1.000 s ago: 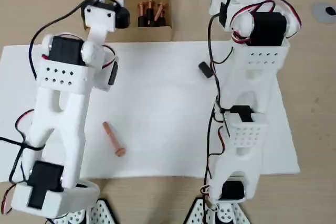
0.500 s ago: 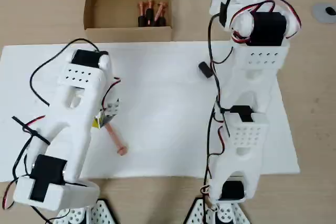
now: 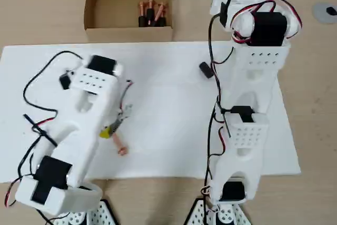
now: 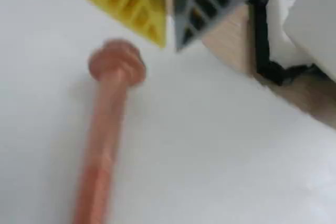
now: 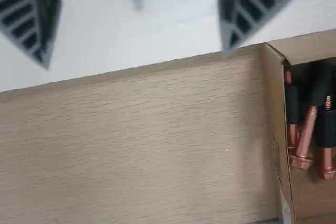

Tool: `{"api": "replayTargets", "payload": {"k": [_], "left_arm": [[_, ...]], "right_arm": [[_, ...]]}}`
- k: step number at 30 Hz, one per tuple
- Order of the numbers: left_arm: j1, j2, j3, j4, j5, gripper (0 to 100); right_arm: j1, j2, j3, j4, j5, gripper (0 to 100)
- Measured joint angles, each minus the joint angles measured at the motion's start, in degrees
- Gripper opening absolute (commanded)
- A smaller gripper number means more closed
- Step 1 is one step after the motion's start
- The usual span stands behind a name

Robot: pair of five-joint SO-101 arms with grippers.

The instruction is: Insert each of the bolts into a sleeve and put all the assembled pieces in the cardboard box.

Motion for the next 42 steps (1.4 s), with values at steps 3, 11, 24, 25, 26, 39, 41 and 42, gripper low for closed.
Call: {"api": "replayTargets", "payload": {"k": [3,11,24,25,26,39,41,42], "left_arm": [[3.8,0.0,0.0,0.0,0.0,1],[0.5,0.0,0.3,0.2,0.0,1],[-3.9,0.2,4.1,0.2,0.0,28],[-3.9,0.2,4.1,0.2,0.0,28],[-3.9,0.2,4.1,-0.1,0.0,28],[-4.1,7.7,10.4,-10.2,2.5,28],[-4.2,9.1,10.0,-10.3,2.6,28],[-4.2,9.6,9.6,-10.1,2.6,28]], "right_arm": [[0.0,0.0,0.0,0.0,0.0,24.9],[0.0,0.0,0.0,0.0,0.0,24.9],[0.0,0.0,0.0,0.0,0.0,24.9],[0.0,0.0,0.0,0.0,0.0,24.9],[0.0,0.0,0.0,0.0,0.0,24.9],[0.0,0.0,0.0,0.0,0.0,24.9],[0.0,0.0,0.0,0.0,0.0,24.9],[0.0,0.0,0.0,0.0,0.0,24.9]]}}
